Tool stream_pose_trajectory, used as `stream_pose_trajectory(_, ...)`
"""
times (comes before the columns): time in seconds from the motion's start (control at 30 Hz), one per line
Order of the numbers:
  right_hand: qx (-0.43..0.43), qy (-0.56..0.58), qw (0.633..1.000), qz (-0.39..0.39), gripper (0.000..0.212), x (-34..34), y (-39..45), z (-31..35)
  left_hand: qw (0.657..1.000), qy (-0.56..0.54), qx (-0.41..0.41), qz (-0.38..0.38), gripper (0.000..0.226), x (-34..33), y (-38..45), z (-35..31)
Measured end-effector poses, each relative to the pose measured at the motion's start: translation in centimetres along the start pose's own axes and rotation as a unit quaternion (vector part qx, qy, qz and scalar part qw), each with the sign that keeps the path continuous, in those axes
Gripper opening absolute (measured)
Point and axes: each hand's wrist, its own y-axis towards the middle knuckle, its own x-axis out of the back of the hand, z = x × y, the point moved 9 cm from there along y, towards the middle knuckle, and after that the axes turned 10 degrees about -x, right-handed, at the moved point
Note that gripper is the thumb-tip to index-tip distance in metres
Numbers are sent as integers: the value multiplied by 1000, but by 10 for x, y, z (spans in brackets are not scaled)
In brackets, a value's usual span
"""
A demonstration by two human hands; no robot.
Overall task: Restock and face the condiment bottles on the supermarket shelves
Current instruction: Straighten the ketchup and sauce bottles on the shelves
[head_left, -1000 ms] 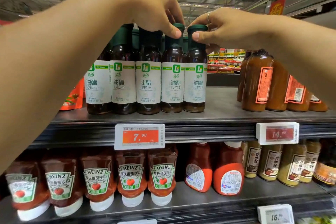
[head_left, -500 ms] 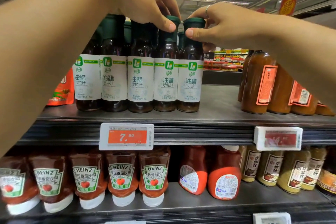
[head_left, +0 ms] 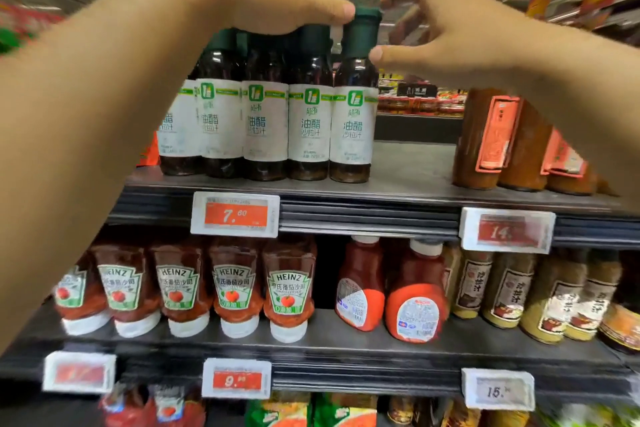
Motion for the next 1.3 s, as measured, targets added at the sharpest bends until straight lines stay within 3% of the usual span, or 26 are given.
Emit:
stream_pose_trajectory(0.03, -2, -10, 1000, -3, 62, 10, -8, 0, 1000, 14, 2, 12, 45, 6, 16, -28)
stream_pose_trajectory(0.07, -5, -21, 1000, -5, 55, 20, -18, 0, 999, 6, -29, -25, 44, -3, 20, -64)
stream_pose_trajectory(0.2, -44, -68, 997, -7, 31, 60, -55, -2, 986, -95, -88, -103, 33, 23, 3, -100)
stream_pose_trajectory(0.47, -179, -133, 975, -7, 15, 86, -130, -32, 953, -274, -117, -50, 18, -32, 0, -163)
stream_pose_trajectory(0.7, -225, -182, 956, 36, 22, 102, -165, -61, 965, -256, -51, 3, 18, -85, 16, -171)
stream_pose_trajectory(0.87, -201, -203, 958, 31, 29, 112, -153, -94, 979, -205, 15, 4, 35, -99, 48, -158)
stream_pose_trajectory(1.07, -71, -188, 979, -32, 41, 132, -89, -117, 988, -147, 39, -11, 58, -105, 99, -158)
stream_pose_trajectory(1.2, 0, -165, 986, 21, 50, 117, -51, -125, 991, -117, 66, -21, 68, -114, 114, -156)
stream_pose_trajectory(1.3, 52, -207, 974, 77, 48, 97, -34, -124, 994, -83, 61, -37, 63, -116, 120, -158)
